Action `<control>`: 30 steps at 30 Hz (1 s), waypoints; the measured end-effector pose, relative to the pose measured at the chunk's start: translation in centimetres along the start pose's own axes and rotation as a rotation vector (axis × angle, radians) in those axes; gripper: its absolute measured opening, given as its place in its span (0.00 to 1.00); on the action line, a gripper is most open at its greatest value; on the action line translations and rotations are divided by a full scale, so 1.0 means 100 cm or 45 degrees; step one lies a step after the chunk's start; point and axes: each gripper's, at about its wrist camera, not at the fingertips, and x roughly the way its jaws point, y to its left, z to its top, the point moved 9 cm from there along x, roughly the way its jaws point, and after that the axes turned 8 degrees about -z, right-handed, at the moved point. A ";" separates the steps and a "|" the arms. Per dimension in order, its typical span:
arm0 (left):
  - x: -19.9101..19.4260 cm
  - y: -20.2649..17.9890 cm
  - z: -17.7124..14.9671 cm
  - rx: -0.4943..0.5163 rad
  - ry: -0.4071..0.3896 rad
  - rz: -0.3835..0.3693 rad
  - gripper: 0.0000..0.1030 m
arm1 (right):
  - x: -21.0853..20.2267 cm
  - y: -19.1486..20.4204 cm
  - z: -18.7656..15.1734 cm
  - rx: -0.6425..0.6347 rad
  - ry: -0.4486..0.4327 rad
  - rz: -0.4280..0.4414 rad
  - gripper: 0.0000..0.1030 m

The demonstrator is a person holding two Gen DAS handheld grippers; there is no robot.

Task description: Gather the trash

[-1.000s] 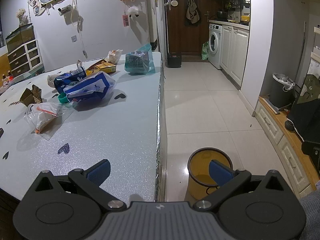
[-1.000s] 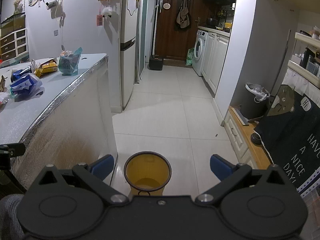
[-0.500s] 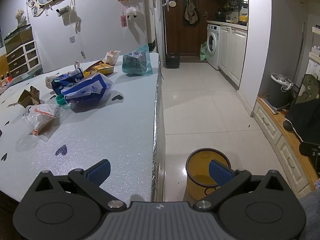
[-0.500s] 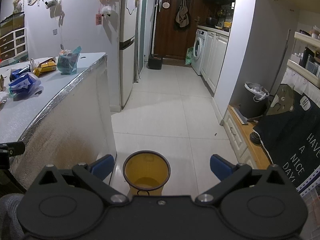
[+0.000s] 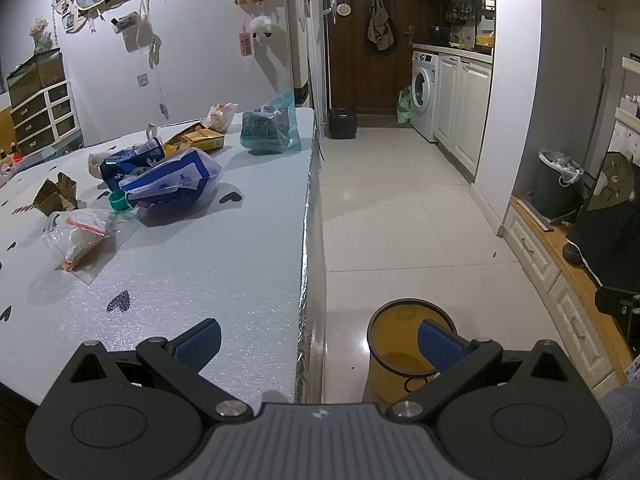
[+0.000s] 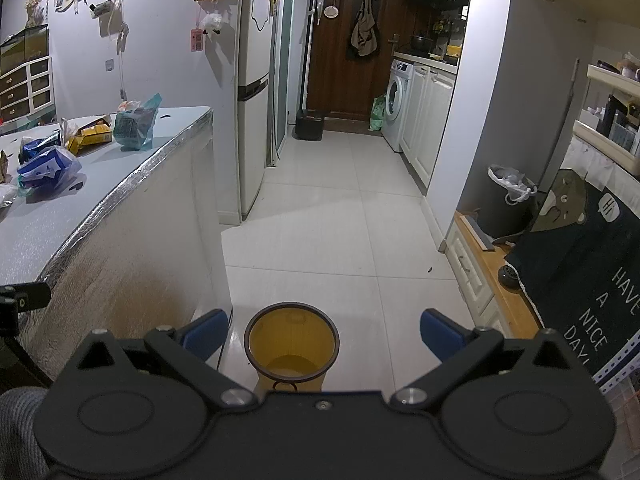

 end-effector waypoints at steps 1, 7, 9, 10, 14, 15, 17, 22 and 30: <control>0.000 -0.001 0.000 0.001 0.000 -0.001 1.00 | 0.000 0.000 0.000 0.001 0.000 0.001 1.00; 0.000 -0.001 0.000 0.008 -0.002 0.000 1.00 | 0.000 0.000 0.000 0.001 0.000 0.000 1.00; 0.000 -0.001 0.000 0.008 -0.002 0.000 1.00 | 0.000 0.000 0.000 0.000 0.000 0.000 1.00; 0.000 -0.001 0.000 0.008 -0.002 0.000 1.00 | 0.000 0.000 0.000 0.000 0.000 0.000 1.00; 0.000 -0.001 0.000 0.009 -0.002 -0.001 1.00 | 0.000 0.000 0.000 0.000 0.001 0.000 1.00; 0.000 -0.001 0.000 0.009 -0.003 -0.001 1.00 | 0.000 0.000 0.000 0.000 -0.001 -0.001 1.00; 0.000 -0.001 0.000 0.008 -0.002 0.000 1.00 | 0.000 0.000 0.000 0.001 -0.002 -0.002 1.00; 0.000 -0.001 0.000 0.008 -0.003 0.001 1.00 | -0.001 -0.002 0.000 0.001 -0.002 -0.002 1.00; 0.000 -0.001 0.000 0.009 -0.002 0.000 1.00 | 0.000 -0.001 0.000 0.004 -0.002 -0.002 1.00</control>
